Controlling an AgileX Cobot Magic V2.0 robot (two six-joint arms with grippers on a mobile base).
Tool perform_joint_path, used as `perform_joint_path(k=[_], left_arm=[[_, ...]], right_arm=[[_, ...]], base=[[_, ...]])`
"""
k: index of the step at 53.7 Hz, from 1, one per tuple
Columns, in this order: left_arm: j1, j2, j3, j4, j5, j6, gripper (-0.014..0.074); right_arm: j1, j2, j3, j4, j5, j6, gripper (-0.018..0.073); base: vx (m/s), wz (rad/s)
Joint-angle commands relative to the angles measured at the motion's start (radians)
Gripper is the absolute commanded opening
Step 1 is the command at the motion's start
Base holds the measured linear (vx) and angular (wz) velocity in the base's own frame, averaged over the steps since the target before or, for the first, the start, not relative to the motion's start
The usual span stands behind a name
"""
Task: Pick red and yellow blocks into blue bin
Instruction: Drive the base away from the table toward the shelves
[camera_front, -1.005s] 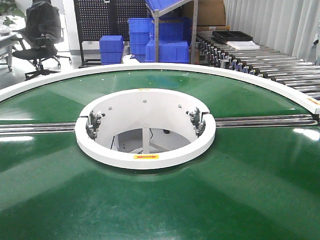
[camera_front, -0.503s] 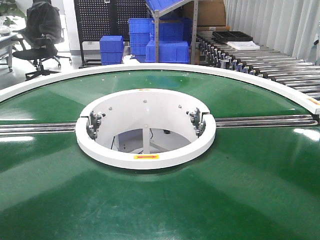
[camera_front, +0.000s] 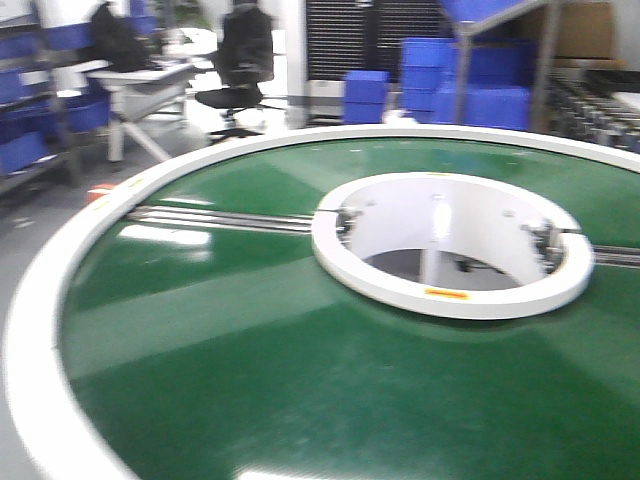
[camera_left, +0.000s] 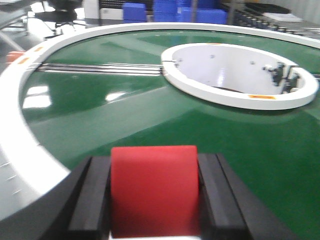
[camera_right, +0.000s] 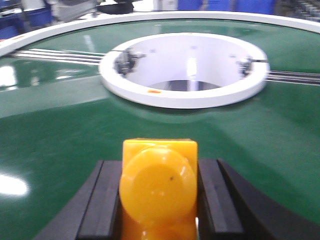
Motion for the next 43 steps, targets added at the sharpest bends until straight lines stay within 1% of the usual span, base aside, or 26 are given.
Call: perform_joint_path(k=[1,43], left_arm=[[-0.002,0.002,-0.027,-0.015,-0.078,-0.003,-0.0001],[-0.002,0.001,-0.027,-0.015,-0.077,-0.003,0.0]], right_arm=[[-0.003,0.004,-0.03,-0.038,-0.064,-0.002,-0.001],[-0.003,0.004,-0.03,-0.038,-0.064,-0.002,-0.001]], base=[[-0.19,0.57],[-0.21,0.58]])
